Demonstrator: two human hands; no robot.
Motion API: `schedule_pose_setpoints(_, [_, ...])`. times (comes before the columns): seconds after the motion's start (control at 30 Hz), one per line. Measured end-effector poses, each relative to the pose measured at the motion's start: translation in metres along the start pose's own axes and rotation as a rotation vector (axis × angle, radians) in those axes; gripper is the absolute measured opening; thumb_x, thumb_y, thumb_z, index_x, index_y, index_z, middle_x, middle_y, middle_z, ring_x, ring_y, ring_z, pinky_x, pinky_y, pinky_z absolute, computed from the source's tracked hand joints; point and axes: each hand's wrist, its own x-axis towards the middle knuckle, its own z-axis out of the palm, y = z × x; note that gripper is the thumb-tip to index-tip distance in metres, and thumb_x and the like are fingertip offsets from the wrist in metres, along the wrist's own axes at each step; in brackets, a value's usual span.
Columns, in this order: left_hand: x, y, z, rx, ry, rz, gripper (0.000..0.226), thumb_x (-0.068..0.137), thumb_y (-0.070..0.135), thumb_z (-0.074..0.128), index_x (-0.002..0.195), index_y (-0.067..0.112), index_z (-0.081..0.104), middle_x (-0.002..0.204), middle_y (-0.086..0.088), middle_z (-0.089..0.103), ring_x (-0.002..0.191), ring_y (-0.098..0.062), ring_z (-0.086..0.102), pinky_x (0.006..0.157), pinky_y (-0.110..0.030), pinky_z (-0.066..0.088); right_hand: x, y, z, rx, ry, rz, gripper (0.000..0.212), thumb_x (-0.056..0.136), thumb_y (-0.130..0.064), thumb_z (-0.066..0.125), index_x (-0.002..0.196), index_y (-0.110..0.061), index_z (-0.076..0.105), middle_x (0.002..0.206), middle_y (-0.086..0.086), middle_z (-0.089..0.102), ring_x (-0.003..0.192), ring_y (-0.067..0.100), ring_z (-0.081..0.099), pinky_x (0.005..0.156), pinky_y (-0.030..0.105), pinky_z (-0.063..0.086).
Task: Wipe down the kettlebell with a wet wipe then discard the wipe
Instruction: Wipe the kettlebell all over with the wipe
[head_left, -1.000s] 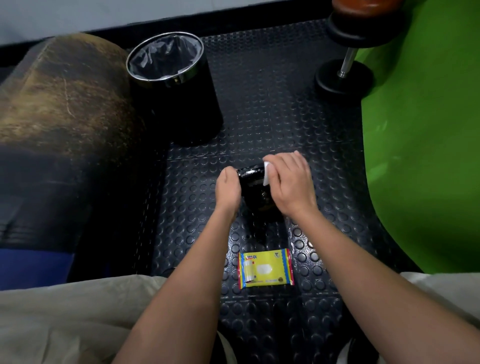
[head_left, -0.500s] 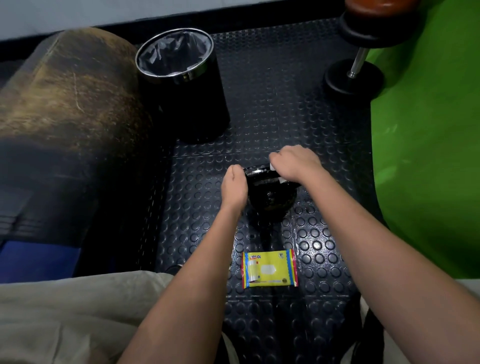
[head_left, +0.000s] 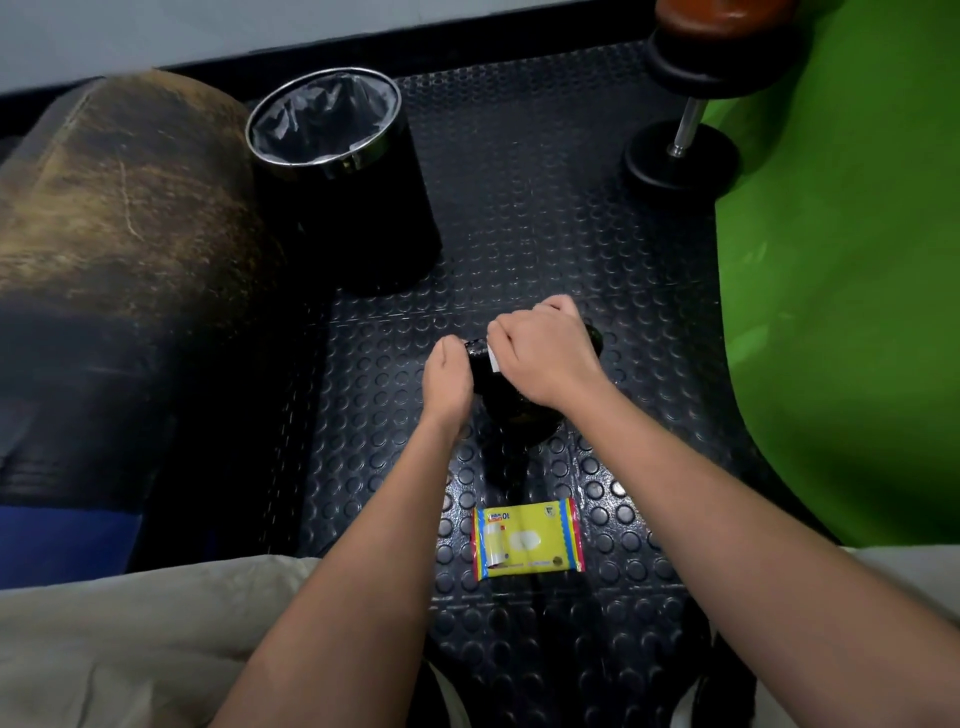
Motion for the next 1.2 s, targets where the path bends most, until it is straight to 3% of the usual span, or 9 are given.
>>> schedule_pose_setpoints(0.2, [-0.008, 0.007, 0.007, 0.078, -0.014, 0.074, 0.023, 0.099, 0.022, 0.030, 0.076, 0.020, 0.035, 0.079, 0.002, 0.037, 0.074, -0.014, 0.033, 0.066, -0.035, 0.032, -0.016, 0.041, 0.000, 0.198, 0.095, 0.237, 0.047, 0.102, -0.029, 0.029, 0.055, -0.028, 0.033, 0.058, -0.011, 0.046, 0.064, 0.018, 0.044, 0.093, 0.039, 0.035])
schedule_pose_setpoints(0.33, [-0.009, 0.006, 0.005, 0.080, -0.016, 0.054, 0.023, 0.100, 0.021, 0.028, 0.078, 0.019, 0.034, 0.078, 0.002, 0.036, 0.072, -0.013, 0.031, 0.064, -0.033, 0.032, -0.022, 0.055, 0.001, 0.701, 0.058, 0.581, 0.040, 0.098, -0.031, 0.038, 0.062, -0.016, 0.047, 0.062, -0.005, 0.046, 0.068, 0.018, 0.042, 0.064, 0.036, 0.032])
schedule_pose_setpoints(0.4, [-0.008, 0.006, 0.004, 0.064, -0.007, 0.047, 0.024, 0.101, 0.020, 0.028, 0.076, 0.020, 0.031, 0.077, 0.003, 0.033, 0.071, -0.012, 0.029, 0.064, -0.033, 0.030, -0.020, 0.056, -0.002, 0.892, 0.019, 0.724, 0.031, 0.097, -0.031, 0.042, 0.070, -0.015, 0.049, 0.072, 0.001, 0.048, 0.069, 0.018, 0.041, 0.060, 0.035, 0.028])
schedule_pose_setpoints(0.5, [-0.006, 0.005, 0.003, 0.048, -0.004, 0.024, 0.023, 0.100, 0.021, 0.027, 0.077, 0.020, 0.030, 0.077, 0.003, 0.032, 0.072, -0.013, 0.029, 0.063, -0.032, 0.029, -0.013, 0.056, -0.006, 0.940, -0.069, 0.801, 0.024, 0.095, -0.031, 0.041, 0.081, -0.014, 0.050, 0.082, 0.006, 0.047, 0.073, 0.019, 0.040, 0.059, 0.035, 0.027])
schedule_pose_setpoints(0.6, [-0.001, 0.000, 0.002, 0.034, 0.009, 0.010, 0.024, 0.100, 0.023, 0.026, 0.076, 0.021, 0.030, 0.078, 0.003, 0.033, 0.074, -0.014, 0.030, 0.065, -0.033, 0.030, 0.000, 0.053, -0.014, 0.762, -0.214, 0.771, 0.030, 0.094, -0.033, 0.038, 0.079, -0.013, 0.054, 0.082, 0.004, 0.056, 0.072, 0.021, 0.046, 0.065, 0.036, 0.034])
schedule_pose_setpoints(0.67, [0.003, -0.003, 0.002, 0.033, 0.010, 0.001, 0.024, 0.098, 0.025, 0.026, 0.075, 0.021, 0.030, 0.078, 0.002, 0.035, 0.075, -0.015, 0.032, 0.068, -0.035, 0.031, 0.010, 0.046, -0.022, 0.521, -0.330, 0.646, 0.034, 0.095, -0.034, 0.035, 0.082, -0.014, 0.059, 0.082, 0.003, 0.060, 0.083, 0.024, 0.049, 0.083, 0.040, 0.039])
schedule_pose_setpoints(0.77, [0.004, -0.004, 0.002, 0.039, -0.005, 0.009, 0.022, 0.093, 0.030, 0.026, 0.074, 0.021, 0.033, 0.079, 0.001, 0.039, 0.076, -0.016, 0.035, 0.069, -0.036, 0.033, 0.020, 0.025, -0.030, 0.162, -0.414, 0.402, 0.043, 0.098, -0.028, 0.026, 0.098, -0.014, 0.067, 0.105, 0.009, 0.064, 0.098, 0.027, 0.051, 0.100, 0.044, 0.032])
schedule_pose_setpoints(0.87, [0.005, -0.005, 0.002, 0.042, -0.004, 0.017, 0.023, 0.092, 0.029, 0.027, 0.072, 0.021, 0.034, 0.077, 0.003, 0.040, 0.077, -0.017, 0.036, 0.070, -0.036, 0.034, 0.020, 0.005, -0.030, -0.015, -0.385, 0.244, 0.045, 0.098, -0.018, 0.024, 0.105, -0.016, 0.068, 0.120, 0.009, 0.066, 0.110, 0.032, 0.058, 0.098, 0.047, 0.033])
schedule_pose_setpoints(1.2, [0.010, -0.007, 0.003, 0.012, 0.035, -0.025, 0.025, 0.091, 0.030, 0.030, 0.070, 0.019, 0.040, 0.078, 0.000, 0.046, 0.080, -0.018, 0.039, 0.073, -0.037, 0.035, 0.002, -0.027, -0.005, -0.138, -0.043, 0.098, 0.041, 0.102, -0.024, 0.032, 0.090, -0.011, 0.069, 0.089, 0.009, 0.073, 0.086, 0.032, 0.063, 0.094, 0.042, 0.036])
